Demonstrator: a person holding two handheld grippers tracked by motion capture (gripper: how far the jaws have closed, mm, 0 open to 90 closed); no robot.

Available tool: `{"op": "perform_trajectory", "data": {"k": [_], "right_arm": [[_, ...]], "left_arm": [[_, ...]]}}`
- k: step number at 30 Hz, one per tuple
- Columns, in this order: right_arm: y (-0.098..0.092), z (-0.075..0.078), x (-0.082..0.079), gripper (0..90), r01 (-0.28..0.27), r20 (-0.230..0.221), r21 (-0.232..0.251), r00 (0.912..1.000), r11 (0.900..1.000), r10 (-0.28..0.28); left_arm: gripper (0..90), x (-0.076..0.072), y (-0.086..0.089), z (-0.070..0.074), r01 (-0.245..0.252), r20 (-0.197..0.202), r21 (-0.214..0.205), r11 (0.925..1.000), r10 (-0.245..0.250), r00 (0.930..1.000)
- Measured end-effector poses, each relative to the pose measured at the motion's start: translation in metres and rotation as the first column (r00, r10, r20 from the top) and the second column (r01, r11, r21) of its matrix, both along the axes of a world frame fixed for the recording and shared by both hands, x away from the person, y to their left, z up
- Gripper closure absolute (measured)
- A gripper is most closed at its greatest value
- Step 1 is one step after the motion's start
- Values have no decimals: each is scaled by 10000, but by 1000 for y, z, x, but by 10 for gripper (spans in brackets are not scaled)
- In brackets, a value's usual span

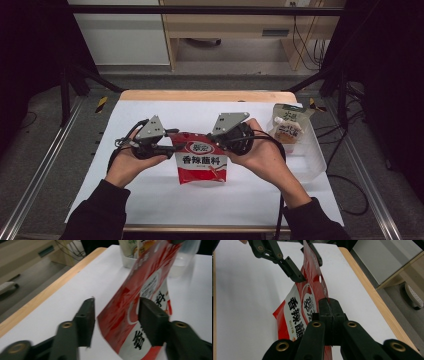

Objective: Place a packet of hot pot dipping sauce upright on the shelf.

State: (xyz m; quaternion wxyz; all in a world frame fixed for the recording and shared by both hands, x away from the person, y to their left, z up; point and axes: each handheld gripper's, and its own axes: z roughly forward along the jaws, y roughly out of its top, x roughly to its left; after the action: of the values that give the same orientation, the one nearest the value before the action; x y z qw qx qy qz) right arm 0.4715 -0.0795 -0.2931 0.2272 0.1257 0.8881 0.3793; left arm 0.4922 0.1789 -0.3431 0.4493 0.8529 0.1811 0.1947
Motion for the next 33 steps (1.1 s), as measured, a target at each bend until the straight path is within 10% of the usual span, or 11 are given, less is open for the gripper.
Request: {"op": "perform_trajectory", "data": {"k": [6, 15, 23, 33], "right_arm": [[-7, -1, 0, 900, -13, -169, -135, 9999, 9999, 11], [-12, -5, 2, 489, -174, -468, -771, 9988, 9969, 138], [-2, -12, 12, 343, -400, -945, -2101, 9953, 9769, 204], [1, -17, 21, 526, -821, -1612, -2734, 9862, 9584, 385]], "left_arm": [[883, -4, -4, 1, 526, -491, 185, 9984, -516, 9975], [900, -15, -7, 8, 1074, -114, 440, 9932, -1070, 9942], [900, -17, -6, 10, 1102, -49, 440, 9929, -1101, 9939], [900, -19, -9, 12, 1245, 14, 577, 9905, -1248, 9922]]}}
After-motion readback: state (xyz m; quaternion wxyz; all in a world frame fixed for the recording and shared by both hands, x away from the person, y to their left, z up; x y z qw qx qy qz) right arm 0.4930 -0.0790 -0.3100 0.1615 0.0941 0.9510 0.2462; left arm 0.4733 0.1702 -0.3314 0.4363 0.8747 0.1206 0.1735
